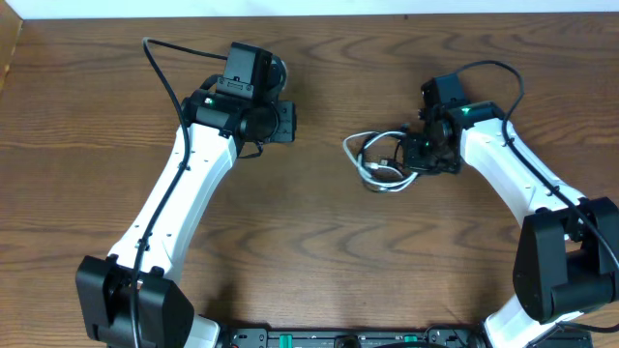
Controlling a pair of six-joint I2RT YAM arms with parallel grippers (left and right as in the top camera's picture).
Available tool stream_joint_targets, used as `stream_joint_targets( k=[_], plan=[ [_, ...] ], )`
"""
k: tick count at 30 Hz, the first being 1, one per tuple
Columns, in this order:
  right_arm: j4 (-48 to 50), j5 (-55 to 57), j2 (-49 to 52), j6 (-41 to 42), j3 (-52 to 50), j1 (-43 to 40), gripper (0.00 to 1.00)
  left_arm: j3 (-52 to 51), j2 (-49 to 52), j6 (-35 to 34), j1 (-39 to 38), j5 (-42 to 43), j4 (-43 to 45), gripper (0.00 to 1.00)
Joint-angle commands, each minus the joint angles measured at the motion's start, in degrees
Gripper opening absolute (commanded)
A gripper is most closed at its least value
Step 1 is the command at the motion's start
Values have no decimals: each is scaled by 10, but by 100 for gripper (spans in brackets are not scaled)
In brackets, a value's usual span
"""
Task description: Untangle cables
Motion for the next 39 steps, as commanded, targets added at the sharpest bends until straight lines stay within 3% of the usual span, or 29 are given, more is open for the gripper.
stream_joint_targets(
  k=[1, 5, 10, 15, 19, 26, 31, 39],
  plan=[
    [4, -172, -17, -91, 15, 2, 1, 12, -13, 32, -11, 87, -3, 24],
    [0, -220, -38, -91, 38, 0, 1, 5, -5, 32, -27, 156, 2, 34],
    [-3, -250, -52, -62, 42, -16, 1, -6, 16, 32, -50, 177, 4, 42],
    [-10, -264, -52, -46, 42, -20, 1, -8, 49, 32, -77, 188, 7, 43],
    [5, -350, -52, -54, 42, -21, 1, -8, 70, 38, -96, 213, 19, 43],
    [12, -462, -52, -81, 42, -57, 1, -8, 73, 143, -98, 331, 23, 43],
    [14, -490, -52, -83, 42, -88, 1, -8, 73, 176, -98, 331, 13, 43],
    [13, -503, -52, -88, 42, -94, 1, -8, 82, 323, -99, 335, -28, 46]
  ],
)
